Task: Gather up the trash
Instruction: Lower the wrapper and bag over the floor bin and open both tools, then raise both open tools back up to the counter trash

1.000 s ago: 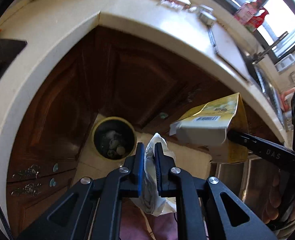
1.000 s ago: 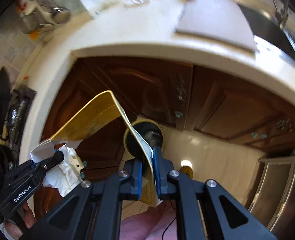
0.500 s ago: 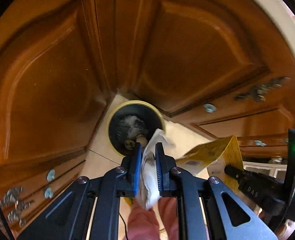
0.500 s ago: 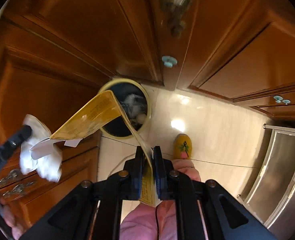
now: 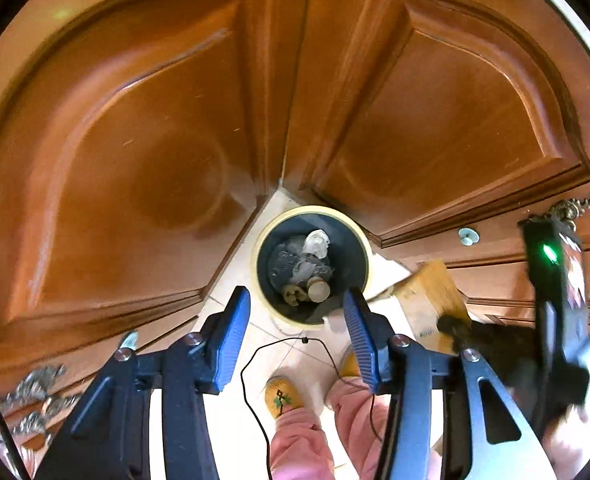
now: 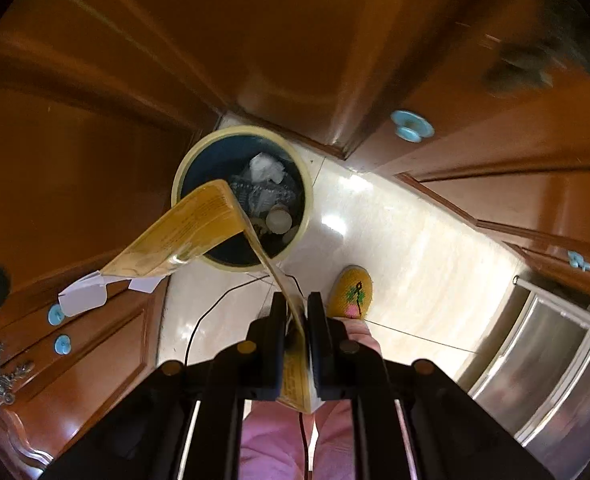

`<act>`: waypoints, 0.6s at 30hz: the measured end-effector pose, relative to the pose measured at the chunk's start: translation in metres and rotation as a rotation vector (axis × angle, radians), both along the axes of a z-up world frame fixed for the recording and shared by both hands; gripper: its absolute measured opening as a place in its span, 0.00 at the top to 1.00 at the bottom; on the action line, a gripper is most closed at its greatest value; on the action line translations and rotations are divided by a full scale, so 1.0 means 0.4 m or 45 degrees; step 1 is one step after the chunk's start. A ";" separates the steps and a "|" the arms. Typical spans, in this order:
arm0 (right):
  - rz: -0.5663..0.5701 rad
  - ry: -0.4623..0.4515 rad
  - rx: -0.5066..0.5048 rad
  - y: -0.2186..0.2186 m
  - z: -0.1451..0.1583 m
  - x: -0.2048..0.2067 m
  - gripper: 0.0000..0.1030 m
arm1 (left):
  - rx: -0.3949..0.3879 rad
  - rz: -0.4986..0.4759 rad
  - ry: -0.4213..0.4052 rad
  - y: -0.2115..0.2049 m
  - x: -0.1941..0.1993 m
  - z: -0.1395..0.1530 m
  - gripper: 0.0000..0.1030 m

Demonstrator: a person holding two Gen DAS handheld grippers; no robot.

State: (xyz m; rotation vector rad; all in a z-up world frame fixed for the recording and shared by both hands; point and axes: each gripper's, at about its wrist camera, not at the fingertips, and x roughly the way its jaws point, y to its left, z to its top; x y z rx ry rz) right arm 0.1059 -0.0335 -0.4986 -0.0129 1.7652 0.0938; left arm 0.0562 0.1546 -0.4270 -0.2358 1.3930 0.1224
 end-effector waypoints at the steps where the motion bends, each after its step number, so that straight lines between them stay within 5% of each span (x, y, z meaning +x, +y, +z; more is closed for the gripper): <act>1: 0.011 0.009 0.002 0.012 -0.003 0.007 0.88 | 0.004 0.009 -0.003 0.006 -0.018 0.011 0.54; 6: 0.018 0.050 0.097 0.060 0.006 0.036 0.77 | -0.005 0.053 -0.005 0.025 -0.076 0.059 0.49; 10: 0.045 0.003 0.154 0.084 0.054 0.037 0.57 | -0.013 0.076 -0.024 0.030 -0.110 0.101 0.48; 18: 0.044 -0.028 0.268 0.073 0.193 -0.013 0.56 | -0.028 0.013 -0.114 0.005 -0.142 0.222 0.46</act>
